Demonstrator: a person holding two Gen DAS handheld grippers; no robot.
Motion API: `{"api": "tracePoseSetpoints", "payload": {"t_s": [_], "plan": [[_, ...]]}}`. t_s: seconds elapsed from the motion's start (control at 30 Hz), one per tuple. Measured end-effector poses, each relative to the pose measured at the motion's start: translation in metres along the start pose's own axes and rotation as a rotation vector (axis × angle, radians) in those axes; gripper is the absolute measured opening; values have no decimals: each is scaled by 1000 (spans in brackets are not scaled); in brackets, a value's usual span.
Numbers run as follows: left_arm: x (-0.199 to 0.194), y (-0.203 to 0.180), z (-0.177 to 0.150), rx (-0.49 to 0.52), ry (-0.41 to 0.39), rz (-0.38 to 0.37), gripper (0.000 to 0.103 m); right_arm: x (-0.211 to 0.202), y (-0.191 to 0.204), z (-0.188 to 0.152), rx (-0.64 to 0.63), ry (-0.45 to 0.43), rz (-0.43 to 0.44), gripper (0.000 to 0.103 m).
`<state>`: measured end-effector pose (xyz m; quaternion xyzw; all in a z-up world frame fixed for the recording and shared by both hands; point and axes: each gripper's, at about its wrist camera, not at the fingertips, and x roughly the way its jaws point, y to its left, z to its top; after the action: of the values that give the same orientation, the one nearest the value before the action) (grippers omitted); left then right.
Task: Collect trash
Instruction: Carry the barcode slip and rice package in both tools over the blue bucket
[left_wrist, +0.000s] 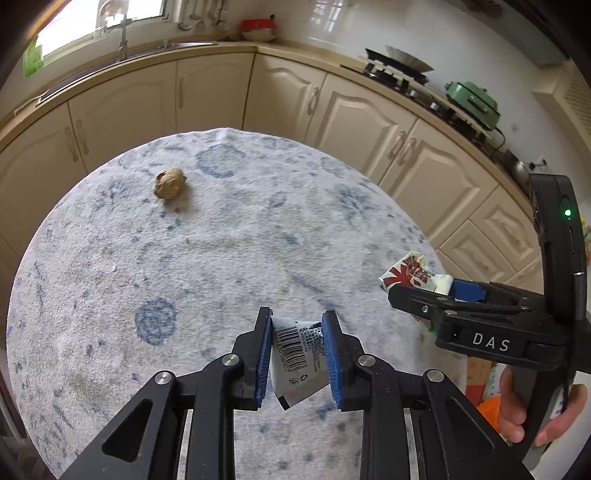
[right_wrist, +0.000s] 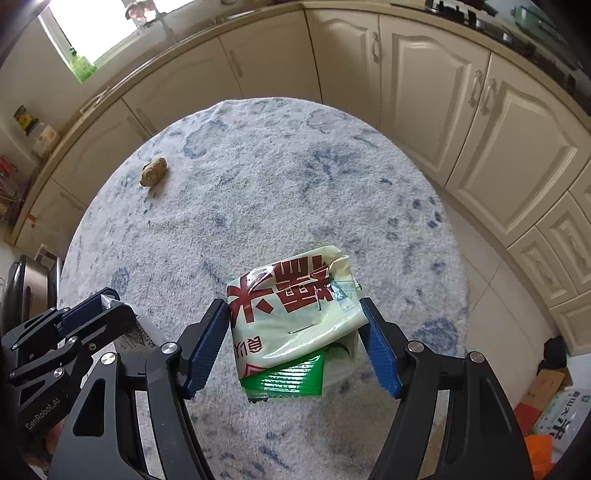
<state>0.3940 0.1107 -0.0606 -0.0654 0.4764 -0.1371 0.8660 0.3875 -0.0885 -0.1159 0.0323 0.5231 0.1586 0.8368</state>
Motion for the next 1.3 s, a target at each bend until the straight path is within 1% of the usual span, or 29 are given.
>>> {"api": "tracePoseSetpoints", "payload": {"t_s": [0.17, 0.3, 0.47, 0.67, 1.0, 1.17, 1.3], "plan": [[-4, -28, -3, 55, 2, -23, 22, -22, -24, -20, 46, -25, -32, 72], [0, -54, -3, 101, 14, -46, 22, -39, -47, -36, 95, -46, -66, 72], [13, -94, -4, 162, 44, -74, 23, -64, -83, -60, 173, -80, -116, 72], [33, -152, -10, 256, 87, -98, 23, -91, -131, -95, 280, -103, -169, 72], [80, -254, -26, 404, 174, -140, 23, -125, -211, -159, 461, -128, -252, 72], [112, -300, -32, 461, 221, -153, 23, -134, -244, -184, 538, -129, -286, 72], [140, -331, -34, 507, 251, -149, 23, -137, -265, -200, 587, -126, -314, 72]]}}
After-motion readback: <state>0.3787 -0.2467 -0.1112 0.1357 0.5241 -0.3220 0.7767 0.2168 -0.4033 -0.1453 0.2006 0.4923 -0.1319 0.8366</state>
